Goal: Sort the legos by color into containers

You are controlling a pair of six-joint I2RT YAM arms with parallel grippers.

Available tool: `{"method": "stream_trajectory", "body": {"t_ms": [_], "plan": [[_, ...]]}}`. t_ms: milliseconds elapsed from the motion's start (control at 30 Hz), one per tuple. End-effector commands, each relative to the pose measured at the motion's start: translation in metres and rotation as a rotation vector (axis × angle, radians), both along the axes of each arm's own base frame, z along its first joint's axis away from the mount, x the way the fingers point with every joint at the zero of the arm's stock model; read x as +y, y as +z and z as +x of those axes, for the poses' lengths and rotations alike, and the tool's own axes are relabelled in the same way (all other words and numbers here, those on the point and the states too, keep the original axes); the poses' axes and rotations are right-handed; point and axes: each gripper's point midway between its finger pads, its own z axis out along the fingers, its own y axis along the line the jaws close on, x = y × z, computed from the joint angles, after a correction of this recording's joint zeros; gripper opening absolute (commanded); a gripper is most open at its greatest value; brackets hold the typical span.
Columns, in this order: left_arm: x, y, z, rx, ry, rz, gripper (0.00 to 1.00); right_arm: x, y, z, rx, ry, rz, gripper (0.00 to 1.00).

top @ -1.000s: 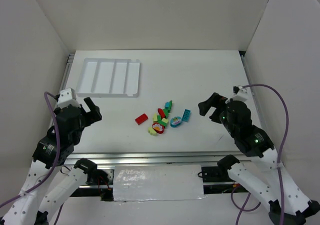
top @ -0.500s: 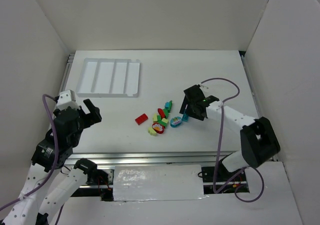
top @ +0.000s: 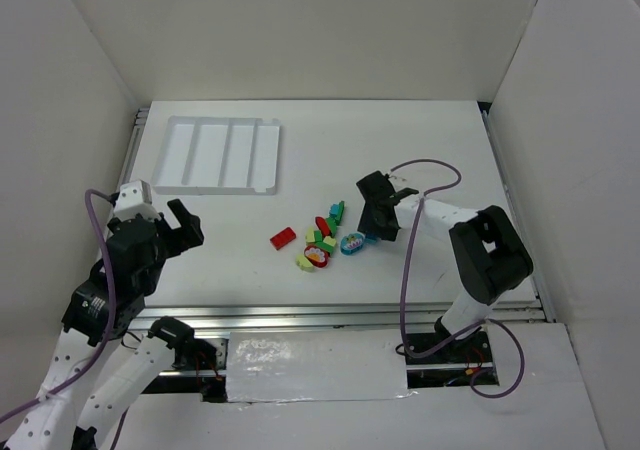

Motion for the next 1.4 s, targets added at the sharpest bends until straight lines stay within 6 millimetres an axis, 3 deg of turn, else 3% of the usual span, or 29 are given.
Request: {"method": "stream_trajectory", "body": {"t_ms": [0,33,167,233,300,333,433,500,533,600,633,667,700,733,800,833,1000,1133,1367], "plan": [[-0.003,0.009,0.003,-0.047,-0.015,-0.007,1.00,0.007,0.014,0.018,-0.080,-0.004,0.015,0.58],[-0.002,0.010,0.003,-0.048,-0.015,-0.008,1.00,0.006,0.013,0.017,-0.073,-0.004,0.011,0.57],[-0.002,0.010,0.003,-0.046,-0.012,-0.007,1.00,0.006,0.013,0.017,-0.086,0.001,0.019,0.39],[-0.002,0.009,0.003,-0.044,-0.010,-0.008,0.99,0.004,0.018,0.020,-0.108,0.002,0.011,0.38],[-0.002,0.009,0.003,-0.045,-0.011,-0.009,1.00,0.003,0.030,0.023,-0.141,0.008,0.008,0.27],[-0.003,0.010,0.004,-0.044,-0.013,-0.012,1.00,0.004,0.037,0.026,-0.160,0.029,0.004,0.15],[-0.016,0.012,0.008,-0.029,-0.054,-0.058,1.00,0.006,0.071,0.030,-0.241,0.082,0.016,0.00],[-0.032,0.018,0.011,-0.036,-0.097,-0.138,1.00,0.012,0.088,0.029,-0.300,0.133,0.028,0.00],[-0.041,0.022,0.013,-0.045,-0.125,-0.178,1.00,0.024,0.093,0.020,-0.313,0.227,0.036,0.00],[-0.073,0.036,0.016,-0.076,-0.247,-0.316,1.00,0.046,0.125,0.010,-0.414,0.356,0.111,0.00],[-0.085,0.043,0.017,-0.086,-0.289,-0.366,0.99,0.055,0.138,-0.005,-0.463,0.468,0.129,0.00],[-0.103,0.051,0.012,-0.083,-0.379,-0.430,0.99,0.081,0.147,-0.026,-0.478,0.600,0.205,0.00],[-0.116,0.055,0.014,-0.071,-0.409,-0.506,1.00,0.092,0.158,-0.035,-0.517,0.663,0.244,0.00],[-0.128,0.071,0.016,-0.110,-0.465,-0.559,0.99,0.098,0.171,-0.049,-0.557,0.722,0.285,0.00],[-0.154,0.078,0.010,-0.072,-0.578,-0.688,0.99,0.119,0.192,-0.074,-0.606,0.825,0.398,0.00],[-0.163,0.091,0.011,-0.113,-0.630,-0.726,0.99,0.122,0.202,-0.088,-0.640,0.862,0.444,0.00],[-0.190,0.077,0.011,-0.009,-0.710,-0.861,0.98,0.146,0.242,-0.130,-0.729,0.959,0.547,0.00],[-0.207,0.063,0.010,0.051,-0.725,-0.854,0.97,0.160,0.248,-0.134,-0.715,0.963,0.502,0.00],[-0.229,0.043,0.007,0.128,-0.738,-0.820,0.94,0.166,0.260,-0.121,-0.743,0.900,0.461,0.00]]}}
